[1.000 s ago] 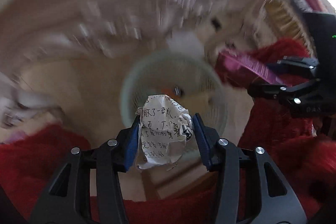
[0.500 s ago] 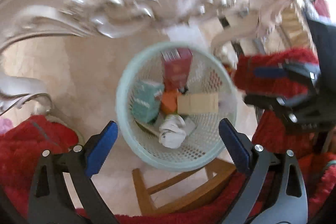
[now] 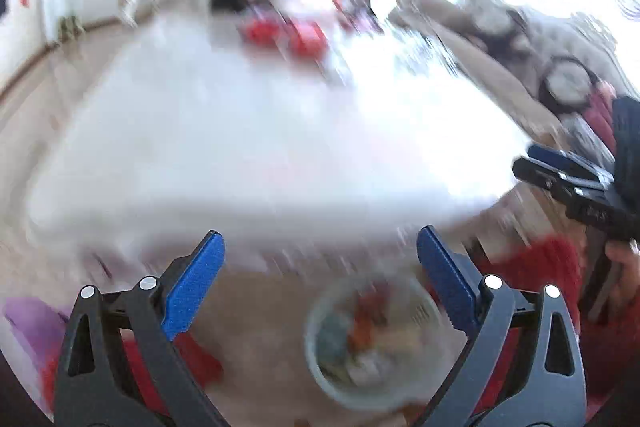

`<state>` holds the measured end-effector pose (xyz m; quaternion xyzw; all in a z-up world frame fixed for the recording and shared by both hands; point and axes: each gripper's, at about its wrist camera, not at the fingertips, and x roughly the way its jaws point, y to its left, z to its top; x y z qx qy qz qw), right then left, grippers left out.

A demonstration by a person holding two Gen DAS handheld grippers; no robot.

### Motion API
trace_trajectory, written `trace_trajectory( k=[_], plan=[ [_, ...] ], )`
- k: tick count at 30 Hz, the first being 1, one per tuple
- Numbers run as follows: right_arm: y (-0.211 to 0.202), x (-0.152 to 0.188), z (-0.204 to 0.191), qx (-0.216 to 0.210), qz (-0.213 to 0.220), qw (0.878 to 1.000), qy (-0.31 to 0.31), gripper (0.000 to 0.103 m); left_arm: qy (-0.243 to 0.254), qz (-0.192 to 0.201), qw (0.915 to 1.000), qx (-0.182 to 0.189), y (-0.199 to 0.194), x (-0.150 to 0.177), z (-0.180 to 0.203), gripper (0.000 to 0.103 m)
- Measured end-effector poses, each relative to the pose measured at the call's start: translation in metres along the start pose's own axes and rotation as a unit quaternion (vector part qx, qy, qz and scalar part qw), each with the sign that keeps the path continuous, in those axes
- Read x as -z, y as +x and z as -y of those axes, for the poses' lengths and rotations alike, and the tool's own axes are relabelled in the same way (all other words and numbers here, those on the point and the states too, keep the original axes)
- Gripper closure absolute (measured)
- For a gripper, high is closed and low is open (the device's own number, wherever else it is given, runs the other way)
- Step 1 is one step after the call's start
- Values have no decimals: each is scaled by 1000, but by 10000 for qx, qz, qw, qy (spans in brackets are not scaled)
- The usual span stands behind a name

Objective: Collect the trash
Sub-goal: 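Grasp the red tissue pack with the left gripper while the right grasps the white bread bag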

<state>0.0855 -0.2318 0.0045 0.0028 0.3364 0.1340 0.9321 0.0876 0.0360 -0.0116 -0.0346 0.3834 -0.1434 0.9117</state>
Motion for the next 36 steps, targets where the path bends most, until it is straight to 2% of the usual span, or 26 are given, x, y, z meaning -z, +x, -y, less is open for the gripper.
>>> trace_trajectory(
  k=[5,7,11,15,18,23,25,28,33,36],
  plan=[
    [68,-61,-11,207,78,9997,142,22,-565,707,9949,-441,23,-77,-34,9],
    [101,-80,-16,355,-31,9991,227,22,-725,812,9926,-546,34,-101,-45,9],
    [140,-106,-28,398,-288,9987,157,22,-1094,947,9875,-630,61,-145,-64,9],
    [173,-122,-45,695,-372,9969,-87,22,-1271,870,9850,-778,95,-178,-78,9],
    [203,-130,-46,893,-659,9938,-49,22,-1336,712,9845,-886,121,-193,-87,9],
    [231,-130,-40,1086,-1088,9879,-213,22,-1099,384,9886,-957,170,-225,-80,9],
    [232,-130,-34,1009,-1098,9886,-223,22,-942,274,9893,-1083,189,-234,-75,9],
    [228,-130,-22,1393,-1030,9835,-530,22,-809,32,9891,-1231,215,-240,-74,9],
    [220,-126,14,1135,-1071,9871,-351,22,-660,-198,9932,-942,247,-242,-72,9],
    [217,-124,23,1118,-1080,9874,-305,22,-623,-348,9925,-997,266,-244,-72,9]
  ],
)
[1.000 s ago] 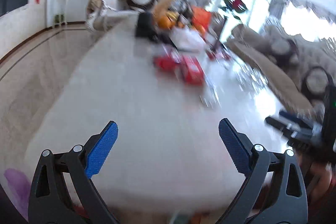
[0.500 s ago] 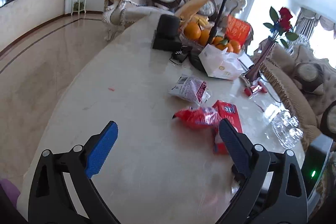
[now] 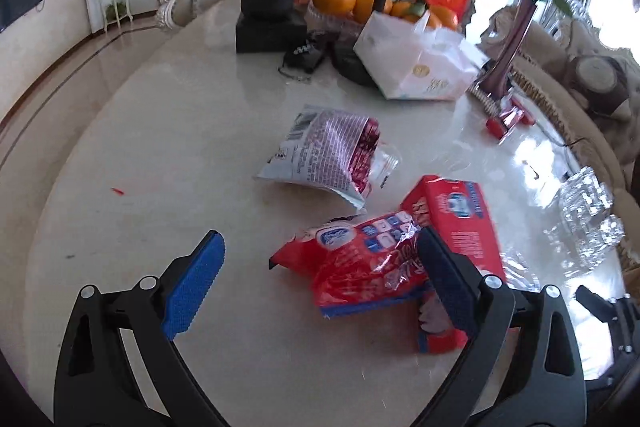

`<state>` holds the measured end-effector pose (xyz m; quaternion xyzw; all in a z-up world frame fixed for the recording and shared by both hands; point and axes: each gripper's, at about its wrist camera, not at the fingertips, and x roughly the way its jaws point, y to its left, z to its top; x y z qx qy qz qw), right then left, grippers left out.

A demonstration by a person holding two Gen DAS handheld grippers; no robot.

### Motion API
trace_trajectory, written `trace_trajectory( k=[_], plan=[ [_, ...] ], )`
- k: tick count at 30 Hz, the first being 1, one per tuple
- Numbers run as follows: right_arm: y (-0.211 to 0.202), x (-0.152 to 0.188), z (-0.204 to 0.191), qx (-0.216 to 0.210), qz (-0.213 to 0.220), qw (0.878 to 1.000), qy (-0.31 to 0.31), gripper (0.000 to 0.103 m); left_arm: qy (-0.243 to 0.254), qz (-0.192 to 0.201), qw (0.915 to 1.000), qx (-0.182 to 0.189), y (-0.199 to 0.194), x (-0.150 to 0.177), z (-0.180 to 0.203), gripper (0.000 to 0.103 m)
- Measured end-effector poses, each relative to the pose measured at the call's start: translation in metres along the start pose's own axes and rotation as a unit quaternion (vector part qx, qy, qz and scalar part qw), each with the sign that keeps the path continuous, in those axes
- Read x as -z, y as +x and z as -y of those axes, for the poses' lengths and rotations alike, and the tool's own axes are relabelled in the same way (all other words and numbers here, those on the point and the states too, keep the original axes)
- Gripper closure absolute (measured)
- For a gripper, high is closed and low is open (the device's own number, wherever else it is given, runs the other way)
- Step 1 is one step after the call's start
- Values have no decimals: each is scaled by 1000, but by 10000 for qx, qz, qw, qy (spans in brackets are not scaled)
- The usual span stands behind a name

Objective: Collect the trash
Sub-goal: 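Grasp the red tissue pack with the left gripper while the right grasps the white bread bag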

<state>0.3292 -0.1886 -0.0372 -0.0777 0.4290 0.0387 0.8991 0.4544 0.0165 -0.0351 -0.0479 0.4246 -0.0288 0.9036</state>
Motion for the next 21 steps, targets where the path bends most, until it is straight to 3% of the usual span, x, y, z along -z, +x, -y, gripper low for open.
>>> trace_trajectory(
  k=[4,8,10,15,16,17,18,19,21],
  plan=[
    [1,0,0,-95,-43,9999,-17,22,-45,-57,9999,-82,9,-5,0,9],
    [2,-5,-9,-64,28,9997,-230,22,388,-284,9968,-633,21,-4,10,9],
    [3,-7,-11,-10,50,9995,-322,22,464,-366,9974,-409,24,0,10,9],
    [2,-7,-7,-162,83,9995,-257,23,371,-416,9980,-287,23,3,1,10],
    [2,-7,-7,-170,93,9995,-258,24,407,-399,9980,-274,22,4,1,15],
    [1,-6,-6,-175,95,9994,-268,28,419,-320,9983,-243,17,5,0,34],
    [0,-5,-5,-304,89,9992,-236,51,417,-259,9985,-259,12,6,0,61],
    [0,-5,-2,-538,34,9985,-110,71,419,-238,9985,-253,9,8,-1,61],
    [-5,-2,0,-580,9,9983,-45,73,447,-230,9987,-83,3,13,-3,62]
  ],
)
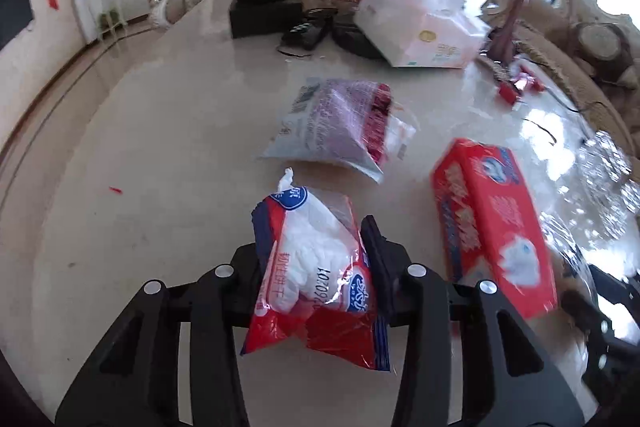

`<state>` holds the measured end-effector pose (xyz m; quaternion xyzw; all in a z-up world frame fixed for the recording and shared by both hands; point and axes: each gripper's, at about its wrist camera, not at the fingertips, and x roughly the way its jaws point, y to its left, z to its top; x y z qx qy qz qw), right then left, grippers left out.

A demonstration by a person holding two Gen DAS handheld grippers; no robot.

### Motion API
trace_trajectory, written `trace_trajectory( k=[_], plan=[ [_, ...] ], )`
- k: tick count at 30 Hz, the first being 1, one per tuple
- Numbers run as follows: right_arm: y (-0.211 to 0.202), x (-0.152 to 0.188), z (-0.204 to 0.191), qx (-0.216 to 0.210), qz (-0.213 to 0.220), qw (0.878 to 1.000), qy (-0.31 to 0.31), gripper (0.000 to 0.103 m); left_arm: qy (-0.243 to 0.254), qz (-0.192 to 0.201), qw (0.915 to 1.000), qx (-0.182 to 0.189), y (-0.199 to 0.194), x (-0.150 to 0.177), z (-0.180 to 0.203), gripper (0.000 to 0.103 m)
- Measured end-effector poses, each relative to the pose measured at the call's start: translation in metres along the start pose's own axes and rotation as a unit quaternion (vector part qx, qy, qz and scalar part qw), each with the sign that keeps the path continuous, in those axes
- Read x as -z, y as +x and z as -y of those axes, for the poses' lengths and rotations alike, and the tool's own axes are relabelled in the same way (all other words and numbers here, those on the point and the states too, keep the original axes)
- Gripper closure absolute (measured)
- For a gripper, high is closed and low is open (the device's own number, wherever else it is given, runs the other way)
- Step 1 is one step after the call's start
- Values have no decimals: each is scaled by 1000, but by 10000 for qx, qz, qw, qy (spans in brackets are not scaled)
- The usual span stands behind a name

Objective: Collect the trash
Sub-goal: 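Grasp the red tissue pack with the left gripper while the right grasps the white bread bag, then carry the tissue pack and bread bag to the wastebasket and release both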

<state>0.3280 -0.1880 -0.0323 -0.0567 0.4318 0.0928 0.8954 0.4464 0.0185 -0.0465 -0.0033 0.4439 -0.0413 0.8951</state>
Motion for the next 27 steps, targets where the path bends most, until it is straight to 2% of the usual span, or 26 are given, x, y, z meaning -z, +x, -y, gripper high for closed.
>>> trace_trajectory(
  k=[5,7,11,16,20,24,27],
  plan=[
    [-13,12,3,-365,47,9992,154,73,46,147,9999,2,-23,18,-4,63],
    [-22,18,3,-375,103,9991,158,73,58,282,9996,44,-39,27,-6,64],
    [-54,37,1,-360,317,9988,101,73,156,663,9973,262,-94,58,-9,64],
    [-96,80,0,-676,502,9962,204,73,105,981,9930,657,-172,131,-17,63],
    [-126,122,-8,-954,540,9937,243,73,23,959,9912,908,-221,205,-14,63],
    [-156,152,-17,-1086,588,9922,176,73,108,896,9907,1018,-249,255,-3,63],
    [-177,168,-22,-1112,602,9920,42,73,463,769,9920,891,-261,286,14,63]
  ],
)
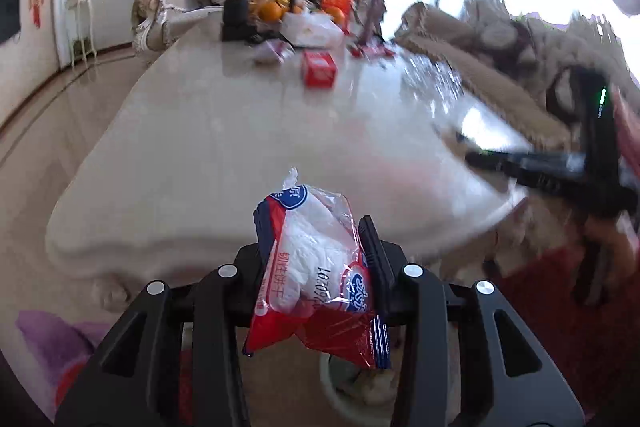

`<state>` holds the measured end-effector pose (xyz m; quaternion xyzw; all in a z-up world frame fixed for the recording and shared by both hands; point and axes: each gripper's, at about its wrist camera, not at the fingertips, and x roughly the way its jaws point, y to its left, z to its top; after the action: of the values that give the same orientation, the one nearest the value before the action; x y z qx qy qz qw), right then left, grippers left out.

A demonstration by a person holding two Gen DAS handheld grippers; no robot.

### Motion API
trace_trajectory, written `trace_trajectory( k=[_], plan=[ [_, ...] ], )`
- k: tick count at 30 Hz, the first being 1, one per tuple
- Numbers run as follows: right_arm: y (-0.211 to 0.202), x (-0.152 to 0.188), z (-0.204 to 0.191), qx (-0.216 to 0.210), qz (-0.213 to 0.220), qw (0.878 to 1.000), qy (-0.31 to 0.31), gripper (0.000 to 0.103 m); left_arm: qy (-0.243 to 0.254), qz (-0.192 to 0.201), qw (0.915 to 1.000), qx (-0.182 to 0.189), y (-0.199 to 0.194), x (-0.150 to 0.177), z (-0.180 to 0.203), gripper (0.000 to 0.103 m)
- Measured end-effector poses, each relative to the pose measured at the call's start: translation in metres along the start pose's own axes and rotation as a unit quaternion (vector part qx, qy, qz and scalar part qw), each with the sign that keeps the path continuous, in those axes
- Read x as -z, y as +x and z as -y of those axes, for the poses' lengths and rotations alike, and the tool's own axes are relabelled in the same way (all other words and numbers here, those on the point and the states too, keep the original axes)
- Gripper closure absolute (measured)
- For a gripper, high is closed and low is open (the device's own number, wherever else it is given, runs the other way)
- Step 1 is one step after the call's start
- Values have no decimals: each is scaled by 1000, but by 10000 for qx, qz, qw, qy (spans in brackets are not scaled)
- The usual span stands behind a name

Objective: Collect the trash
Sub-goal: 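Carry the tissue pack and bread bag to the wastebasket and release both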

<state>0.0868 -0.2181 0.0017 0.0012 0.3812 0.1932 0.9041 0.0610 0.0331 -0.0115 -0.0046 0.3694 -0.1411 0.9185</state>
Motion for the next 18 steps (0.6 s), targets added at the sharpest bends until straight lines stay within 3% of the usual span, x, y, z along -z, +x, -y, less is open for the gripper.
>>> trace_trajectory(
  k=[8,14,18],
  plan=[
    [-49,61,-25,87,-295,9994,-156,73,-130,-536,9976,412,0,52,26,63],
    [-30,109,-28,228,-1124,9933,-115,73,-118,-1362,9886,630,27,99,41,63],
    [-9,126,-29,354,-1479,9883,-147,73,55,-1725,9827,672,45,109,51,63]
  ],
)
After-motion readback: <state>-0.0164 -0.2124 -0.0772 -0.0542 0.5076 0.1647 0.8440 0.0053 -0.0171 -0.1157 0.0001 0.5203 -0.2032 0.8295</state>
